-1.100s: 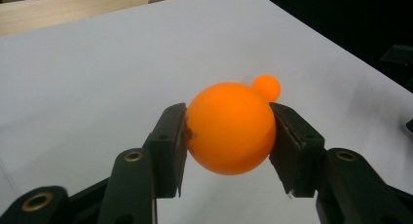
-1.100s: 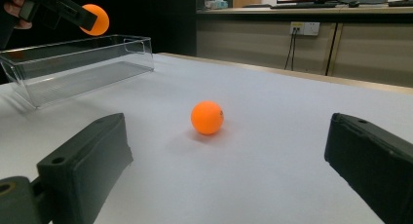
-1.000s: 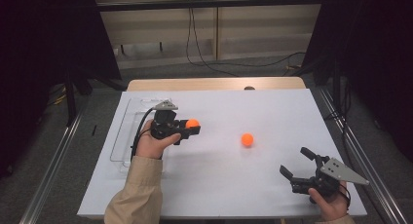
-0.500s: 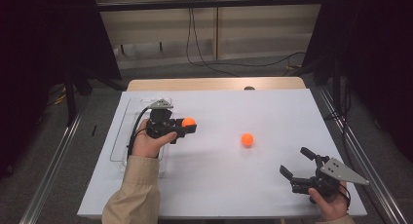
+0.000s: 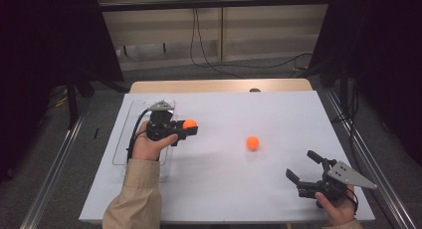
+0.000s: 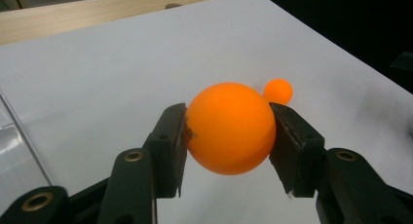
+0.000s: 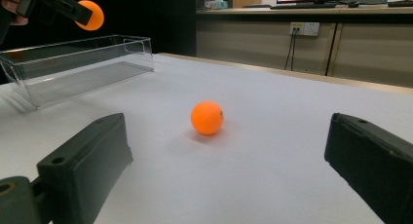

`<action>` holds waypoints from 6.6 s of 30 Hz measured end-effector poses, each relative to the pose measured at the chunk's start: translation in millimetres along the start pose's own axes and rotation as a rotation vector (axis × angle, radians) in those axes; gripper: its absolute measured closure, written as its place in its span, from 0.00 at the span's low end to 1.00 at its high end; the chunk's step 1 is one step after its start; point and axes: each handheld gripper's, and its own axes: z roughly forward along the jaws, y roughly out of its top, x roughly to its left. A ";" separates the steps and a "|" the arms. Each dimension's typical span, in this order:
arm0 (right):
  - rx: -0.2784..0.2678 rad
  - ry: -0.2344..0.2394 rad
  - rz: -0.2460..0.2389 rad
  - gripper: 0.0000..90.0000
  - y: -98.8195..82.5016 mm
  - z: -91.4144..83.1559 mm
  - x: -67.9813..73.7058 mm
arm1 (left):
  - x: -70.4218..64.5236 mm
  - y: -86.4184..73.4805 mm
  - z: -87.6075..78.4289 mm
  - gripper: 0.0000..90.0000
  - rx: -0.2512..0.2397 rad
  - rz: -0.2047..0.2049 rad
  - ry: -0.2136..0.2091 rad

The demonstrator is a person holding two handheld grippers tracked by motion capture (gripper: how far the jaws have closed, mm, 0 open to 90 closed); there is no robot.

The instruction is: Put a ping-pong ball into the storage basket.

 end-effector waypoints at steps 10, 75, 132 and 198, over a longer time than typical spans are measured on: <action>0.000 0.001 -0.002 0.02 0.0 0.2 0.1 | 2.9 -0.1 -3.8 0.57 -0.008 -0.004 0.006; 0.001 0.003 -0.002 0.02 0.0 0.9 0.1 | 22.6 -4.3 -23.0 0.57 -0.034 -0.024 0.074; 0.004 0.007 -0.003 0.02 0.0 1.6 0.4 | 46.0 -14.7 -40.7 0.57 -0.045 -0.053 0.189; 0.004 0.011 -0.003 0.02 0.2 2.5 0.9 | 69.8 -30.1 -48.5 0.56 -0.015 -0.056 0.349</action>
